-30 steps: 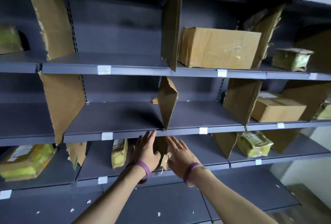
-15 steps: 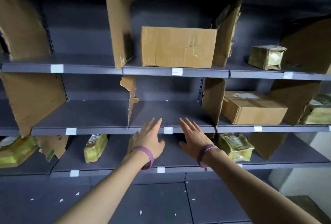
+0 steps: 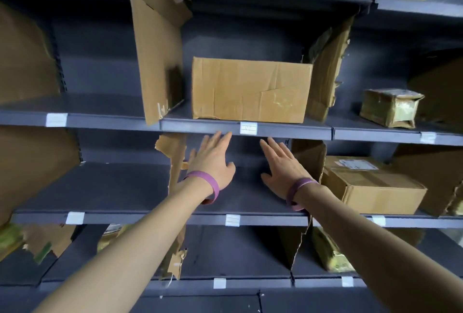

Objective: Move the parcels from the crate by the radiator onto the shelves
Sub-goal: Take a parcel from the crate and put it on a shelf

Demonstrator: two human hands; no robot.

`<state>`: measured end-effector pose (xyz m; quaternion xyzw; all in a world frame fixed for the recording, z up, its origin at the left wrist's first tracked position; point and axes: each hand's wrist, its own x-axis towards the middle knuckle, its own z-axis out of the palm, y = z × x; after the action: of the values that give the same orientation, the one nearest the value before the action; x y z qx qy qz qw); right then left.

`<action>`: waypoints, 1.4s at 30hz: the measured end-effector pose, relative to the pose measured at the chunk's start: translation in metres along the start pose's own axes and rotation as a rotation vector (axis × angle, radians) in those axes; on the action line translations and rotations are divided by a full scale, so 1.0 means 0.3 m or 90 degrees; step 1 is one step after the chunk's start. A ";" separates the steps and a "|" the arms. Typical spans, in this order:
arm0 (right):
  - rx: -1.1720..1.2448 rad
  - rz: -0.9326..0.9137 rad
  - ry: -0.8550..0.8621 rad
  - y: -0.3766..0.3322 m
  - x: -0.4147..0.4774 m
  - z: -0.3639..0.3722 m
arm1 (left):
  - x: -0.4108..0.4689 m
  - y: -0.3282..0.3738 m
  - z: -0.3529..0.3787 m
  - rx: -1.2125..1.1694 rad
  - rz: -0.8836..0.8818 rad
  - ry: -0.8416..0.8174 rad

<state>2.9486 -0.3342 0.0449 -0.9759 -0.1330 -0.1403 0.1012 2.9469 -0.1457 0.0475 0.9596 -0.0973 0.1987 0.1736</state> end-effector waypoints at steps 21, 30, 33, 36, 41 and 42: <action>-0.163 -0.076 0.120 0.168 0.296 -0.092 | 0.306 -0.081 0.007 0.097 -0.032 0.046; -0.187 -0.076 0.079 0.210 0.357 -0.063 | 0.351 -0.101 0.029 0.133 -0.025 0.000; -0.218 -0.074 0.081 0.217 0.361 -0.040 | 0.349 -0.112 0.047 0.163 -0.017 0.011; -0.246 -0.071 0.084 0.222 0.360 -0.026 | 0.348 -0.116 0.057 0.174 -0.017 0.032; -0.236 -0.067 0.090 0.224 0.331 -0.023 | 0.337 -0.092 0.073 0.144 -0.027 0.054; -0.225 -0.060 0.090 0.226 0.320 -0.022 | 0.333 -0.076 0.083 0.131 -0.019 0.054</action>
<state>3.0553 -0.3775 0.0693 -0.9589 -0.1447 -0.2341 -0.0696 3.0516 -0.1456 0.0608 0.9644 -0.0546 0.2458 0.0810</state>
